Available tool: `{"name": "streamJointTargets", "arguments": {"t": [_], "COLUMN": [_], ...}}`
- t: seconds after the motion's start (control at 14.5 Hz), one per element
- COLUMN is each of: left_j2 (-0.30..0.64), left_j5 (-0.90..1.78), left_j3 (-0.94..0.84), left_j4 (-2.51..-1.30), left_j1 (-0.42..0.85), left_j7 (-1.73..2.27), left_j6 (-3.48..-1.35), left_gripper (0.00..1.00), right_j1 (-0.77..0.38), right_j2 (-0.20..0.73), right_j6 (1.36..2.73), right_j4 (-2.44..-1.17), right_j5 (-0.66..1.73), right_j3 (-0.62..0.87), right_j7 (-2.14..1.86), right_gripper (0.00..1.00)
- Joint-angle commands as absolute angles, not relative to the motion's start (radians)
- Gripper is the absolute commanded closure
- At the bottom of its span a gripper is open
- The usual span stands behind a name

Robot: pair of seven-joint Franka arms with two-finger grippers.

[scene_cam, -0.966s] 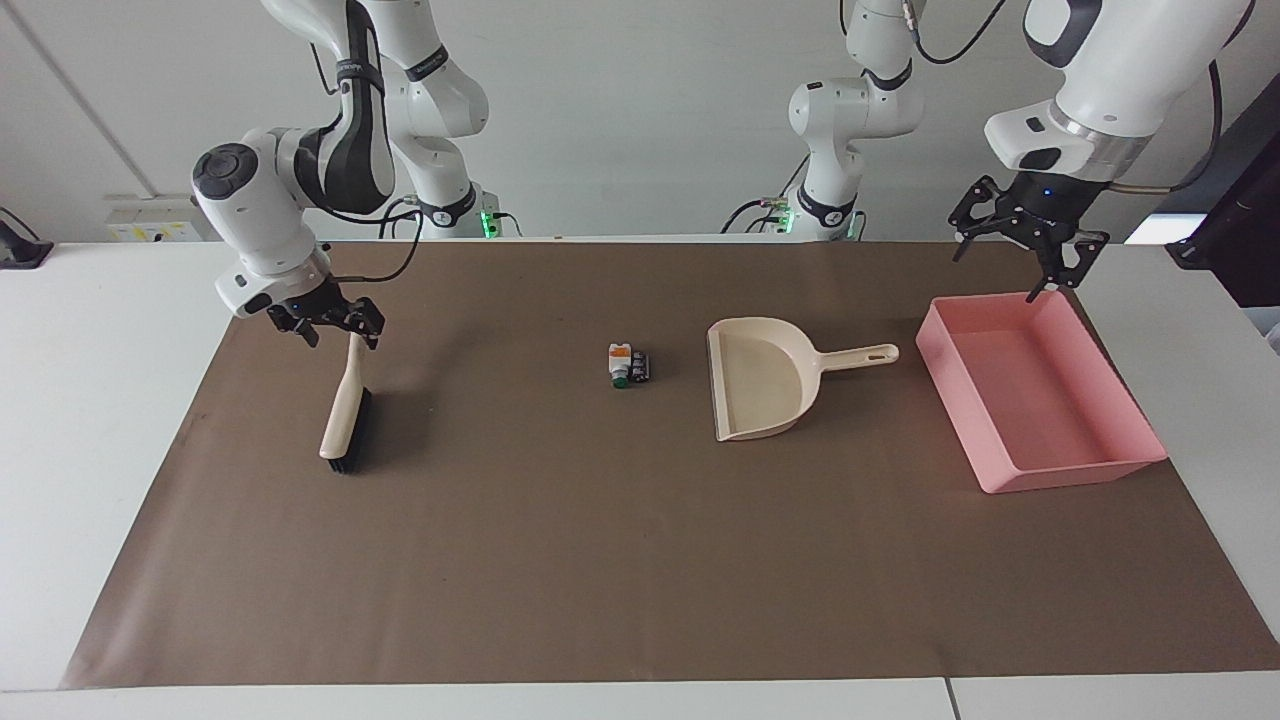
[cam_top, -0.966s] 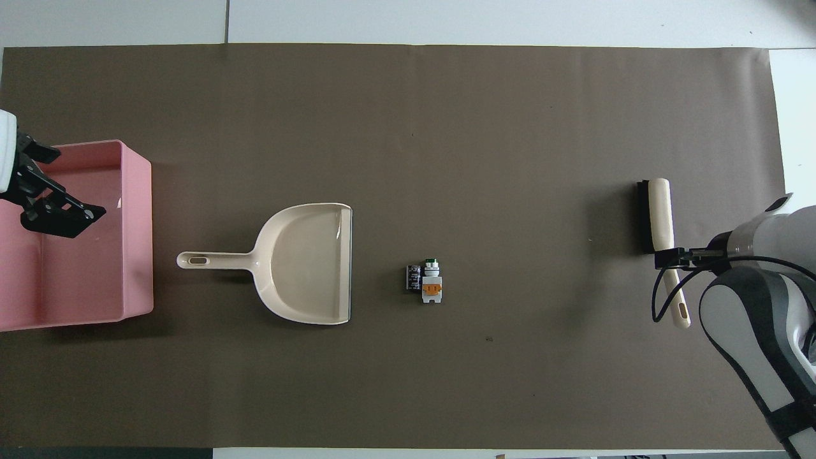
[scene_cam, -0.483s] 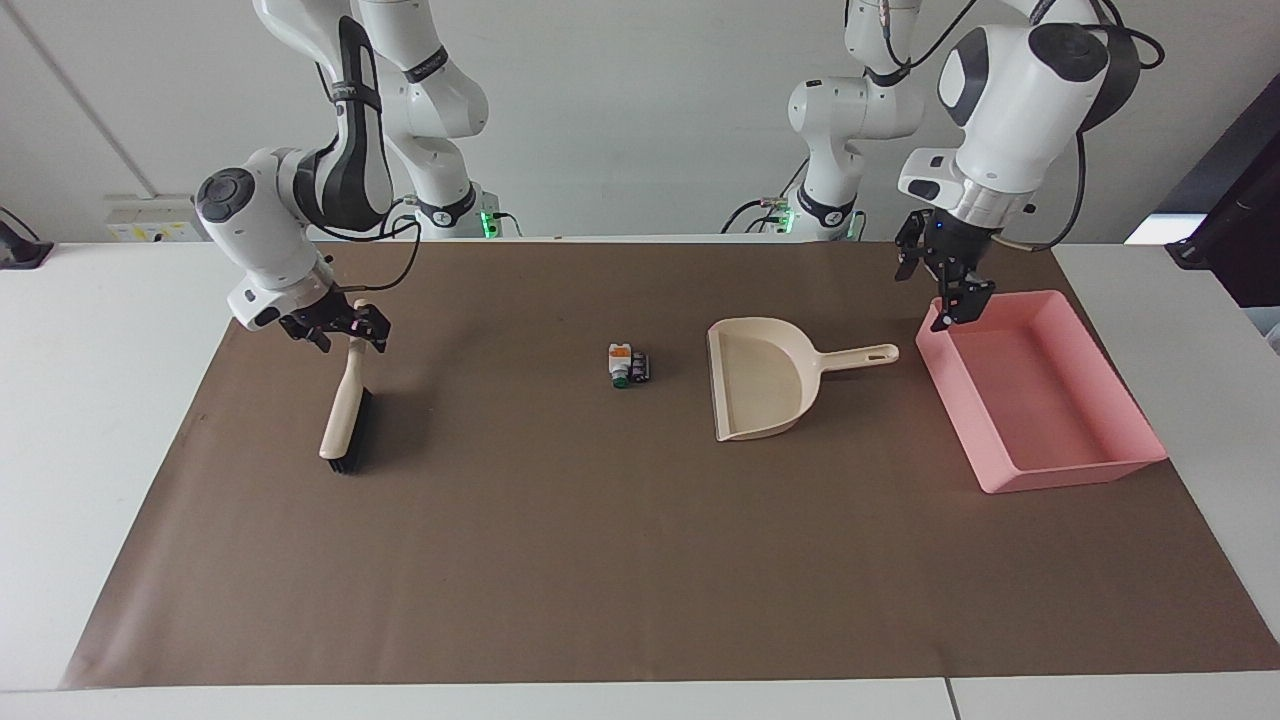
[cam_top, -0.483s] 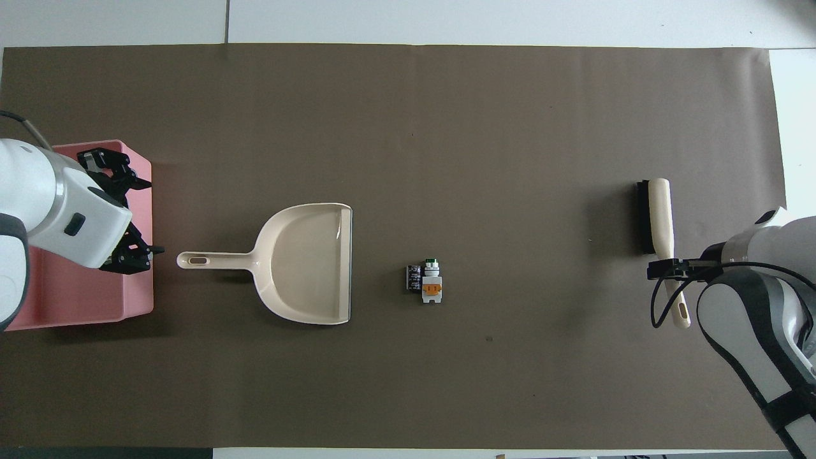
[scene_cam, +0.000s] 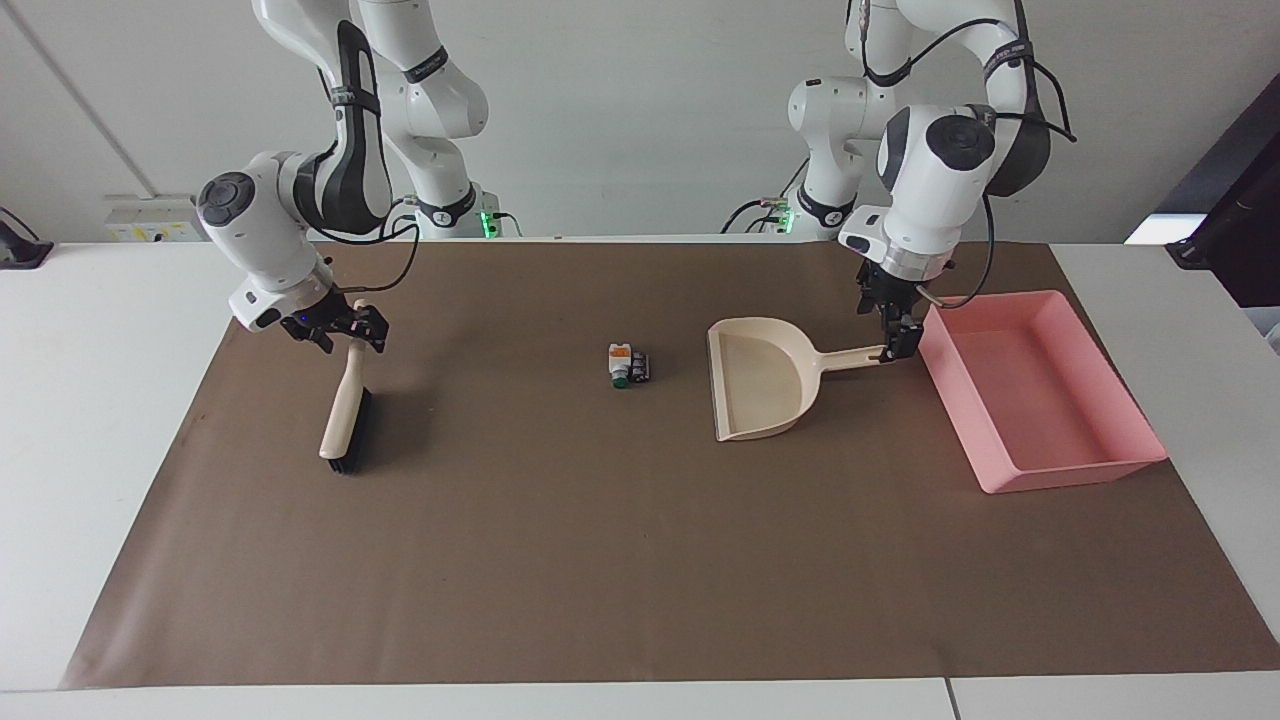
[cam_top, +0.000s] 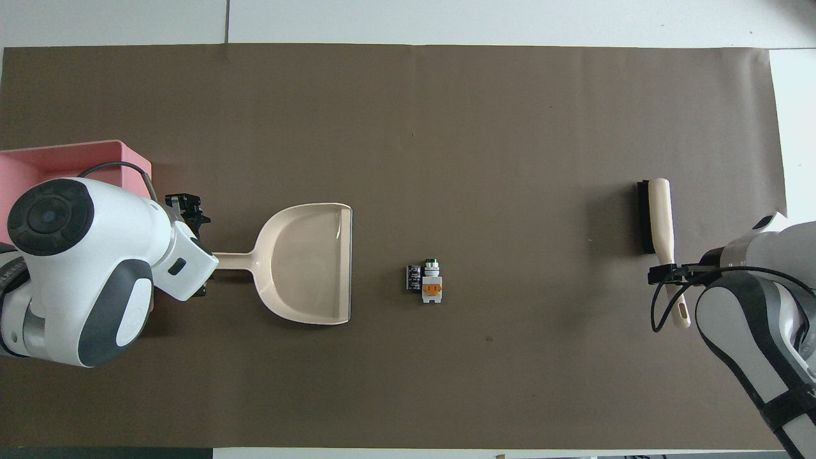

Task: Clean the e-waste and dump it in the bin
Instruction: 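Grasp the dustpan handle with the left gripper while the right gripper reaches the brush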

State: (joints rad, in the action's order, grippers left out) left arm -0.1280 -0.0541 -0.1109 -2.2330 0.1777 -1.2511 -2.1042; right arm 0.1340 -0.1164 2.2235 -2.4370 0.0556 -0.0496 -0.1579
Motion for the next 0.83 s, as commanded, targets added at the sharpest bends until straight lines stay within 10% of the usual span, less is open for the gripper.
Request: {"name": "streamJointTargets", "arguments": {"t": [0.0, 0.14, 0.55, 0.76], "left_j2": [-0.124, -0.103, -0.100, -0.107], "left_j5": [-0.069, -0.069, -0.071, -0.071], "left_j3": [-0.106, -0.106, -0.107, -0.107], "left_j4": [-2.313, -2.322, -2.402, -2.428], "left_j1": [0.207, 0.210, 0.221, 0.230], "left_j7": [-1.258, -1.255, -1.233, -1.229], "left_j6": [-2.203, -2.209, -2.316, -2.319], "left_gripper": [0.01, 0.02, 0.02, 0.04], "right_j1": [0.144, 0.140, 0.126, -0.056], "right_j2": [-0.123, -0.123, -0.114, -0.121], "right_j6": [2.246, 2.241, 2.203, 2.096], "right_j4": [-2.459, -2.456, -2.405, -2.327], "right_j5": [0.074, 0.074, 0.078, 0.074], "right_j3": [-0.044, -0.044, -0.029, -0.015], "right_j7": [-0.195, -0.189, -0.128, 0.099], "right_gripper": [0.49, 1.00, 1.00, 1.00]}}
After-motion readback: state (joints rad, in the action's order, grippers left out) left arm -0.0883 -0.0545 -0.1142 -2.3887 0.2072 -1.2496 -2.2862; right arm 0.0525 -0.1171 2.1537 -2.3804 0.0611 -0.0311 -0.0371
